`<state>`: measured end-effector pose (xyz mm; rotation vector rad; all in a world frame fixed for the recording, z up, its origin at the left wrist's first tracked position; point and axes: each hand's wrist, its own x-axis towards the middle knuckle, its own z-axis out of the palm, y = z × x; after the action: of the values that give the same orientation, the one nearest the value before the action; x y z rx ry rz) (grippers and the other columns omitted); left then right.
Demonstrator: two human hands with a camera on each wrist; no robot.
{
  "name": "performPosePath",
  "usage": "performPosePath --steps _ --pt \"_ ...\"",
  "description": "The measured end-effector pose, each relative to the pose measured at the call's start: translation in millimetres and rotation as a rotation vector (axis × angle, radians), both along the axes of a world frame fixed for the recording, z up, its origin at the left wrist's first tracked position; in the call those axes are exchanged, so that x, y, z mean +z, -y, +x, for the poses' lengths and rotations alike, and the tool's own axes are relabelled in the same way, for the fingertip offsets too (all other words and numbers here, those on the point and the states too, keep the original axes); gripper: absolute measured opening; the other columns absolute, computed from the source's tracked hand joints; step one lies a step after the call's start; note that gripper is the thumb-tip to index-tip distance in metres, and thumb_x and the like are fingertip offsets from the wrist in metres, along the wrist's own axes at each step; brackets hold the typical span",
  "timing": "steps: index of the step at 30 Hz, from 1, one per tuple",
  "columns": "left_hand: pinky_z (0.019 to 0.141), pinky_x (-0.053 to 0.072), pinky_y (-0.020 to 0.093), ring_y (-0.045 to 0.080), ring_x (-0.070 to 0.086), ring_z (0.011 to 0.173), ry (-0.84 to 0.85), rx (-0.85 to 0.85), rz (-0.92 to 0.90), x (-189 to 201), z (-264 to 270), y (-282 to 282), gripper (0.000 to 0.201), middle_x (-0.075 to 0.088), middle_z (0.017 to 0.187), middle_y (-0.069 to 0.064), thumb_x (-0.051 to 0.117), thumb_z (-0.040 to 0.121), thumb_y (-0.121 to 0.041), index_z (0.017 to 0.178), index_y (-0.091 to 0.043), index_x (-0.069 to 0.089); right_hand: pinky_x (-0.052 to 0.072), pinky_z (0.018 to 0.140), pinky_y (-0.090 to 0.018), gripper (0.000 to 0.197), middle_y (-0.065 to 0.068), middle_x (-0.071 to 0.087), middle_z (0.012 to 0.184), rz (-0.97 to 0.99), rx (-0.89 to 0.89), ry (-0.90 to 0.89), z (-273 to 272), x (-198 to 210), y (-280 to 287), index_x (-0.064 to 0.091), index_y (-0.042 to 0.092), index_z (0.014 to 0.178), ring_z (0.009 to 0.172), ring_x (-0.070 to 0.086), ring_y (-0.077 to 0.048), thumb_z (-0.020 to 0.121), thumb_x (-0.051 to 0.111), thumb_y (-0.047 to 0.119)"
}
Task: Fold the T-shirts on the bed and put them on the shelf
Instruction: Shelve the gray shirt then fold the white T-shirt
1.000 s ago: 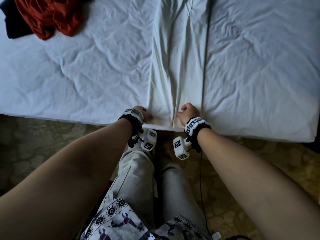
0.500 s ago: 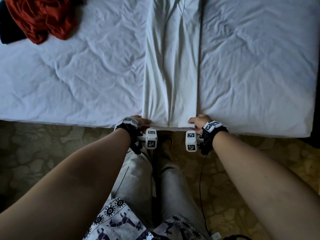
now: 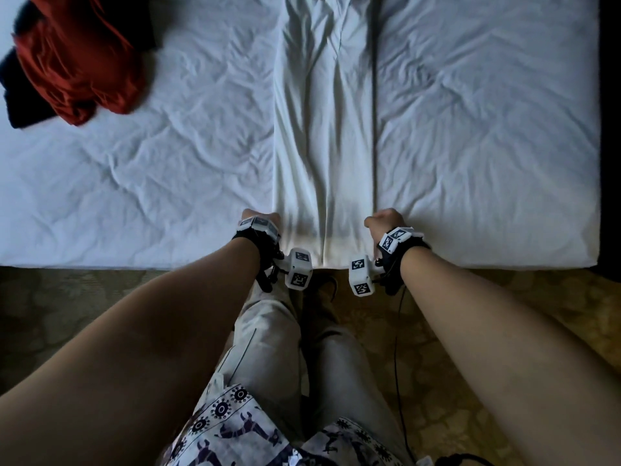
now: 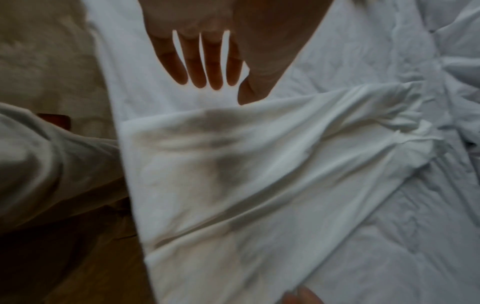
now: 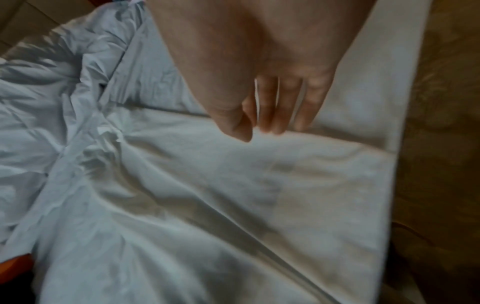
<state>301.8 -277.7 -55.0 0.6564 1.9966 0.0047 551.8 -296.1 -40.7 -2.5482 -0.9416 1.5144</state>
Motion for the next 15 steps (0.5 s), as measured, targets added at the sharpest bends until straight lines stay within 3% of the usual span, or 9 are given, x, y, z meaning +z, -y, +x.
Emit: performPosePath --steps 2,3,4,6,10,12,14,15 --pt "0.074 0.051 0.023 0.021 0.057 0.086 0.149 0.029 0.02 18 6 -23 0.027 0.066 0.109 0.012 0.062 0.085 -0.025 0.105 -0.007 0.064 0.046 0.056 -0.025 0.016 -0.009 0.054 0.07 0.011 -0.188 -0.19 -8 3 -18 0.055 0.015 0.072 0.061 0.052 -0.02 0.087 0.054 0.01" --pt "0.078 0.055 0.031 0.023 0.063 0.082 0.21 0.08 0.021 20 8 -35 0.024 0.069 0.1 0.013 0.059 0.085 -0.025 0.097 -0.005 0.065 0.046 0.056 -0.024 0.019 -0.007 0.056 0.069 0.036 -0.266 -0.258 -13 2 -27 0.055 0.015 0.071 0.061 0.054 -0.017 0.088 0.053 0.007" --pt "0.075 0.056 0.034 0.023 0.064 0.076 0.255 0.127 0.044 25 11 -47 0.022 0.069 0.088 0.011 0.057 0.087 -0.022 0.094 -0.002 0.064 0.048 0.057 -0.024 0.019 -0.007 0.059 0.069 0.048 -0.299 -0.297 -19 6 -37 0.057 0.014 0.071 0.062 0.057 -0.015 0.087 0.053 0.006" --pt "0.067 0.051 0.031 0.018 0.06 0.067 0.324 0.171 0.057 34 19 -66 0.012 0.061 0.079 0.006 0.051 0.093 -0.013 0.093 -0.003 0.058 0.049 0.06 -0.025 0.02 -0.006 0.061 0.069 0.04 -0.321 -0.371 -31 8 -54 0.059 0.013 0.07 0.066 0.06 -0.016 0.088 0.053 0.006" --pt "0.072 0.046 0.032 0.017 0.055 0.064 0.349 0.174 0.082 34 20 -101 0.01 0.057 0.079 0.006 0.045 0.095 -0.01 0.093 -0.005 0.054 0.048 0.067 -0.031 0.017 -0.007 0.061 0.077 -0.054 -0.321 -0.454 -55 4 -85 0.059 0.016 0.072 0.07 0.057 -0.021 0.089 0.054 0.014" --pt "0.074 0.047 0.033 0.017 0.056 0.065 0.349 0.172 0.069 28 15 -116 0.01 0.058 0.081 0.006 0.045 0.095 -0.01 0.093 -0.005 0.054 0.046 0.064 -0.028 0.013 -0.007 0.064 0.086 -0.126 -0.341 -0.508 -67 0 -95 0.062 0.014 0.086 0.074 0.059 -0.022 0.09 0.055 0.024" --pt "0.075 0.048 0.033 0.017 0.057 0.066 0.346 0.173 0.057 24 12 -126 0.01 0.059 0.081 0.005 0.045 0.094 -0.011 0.099 -0.006 0.053 0.051 0.074 -0.033 0.026 -0.007 0.067 0.093 -0.177 -0.374 -0.527 -76 -9 -106 0.063 0.01 0.101 0.084 0.063 -0.024 0.09 0.06 0.033" --pt "0.075 0.048 0.033 0.017 0.057 0.066 0.356 0.176 0.049 22 10 -128 0.011 0.059 0.082 0.005 0.045 0.095 -0.011 0.1 -0.006 0.053 0.05 0.082 -0.036 0.031 -0.007 0.069 0.093 -0.194 -0.373 -0.547 -79 -13 -110 0.063 0.01 0.101 0.085 0.064 -0.024 0.087 0.063 0.038"
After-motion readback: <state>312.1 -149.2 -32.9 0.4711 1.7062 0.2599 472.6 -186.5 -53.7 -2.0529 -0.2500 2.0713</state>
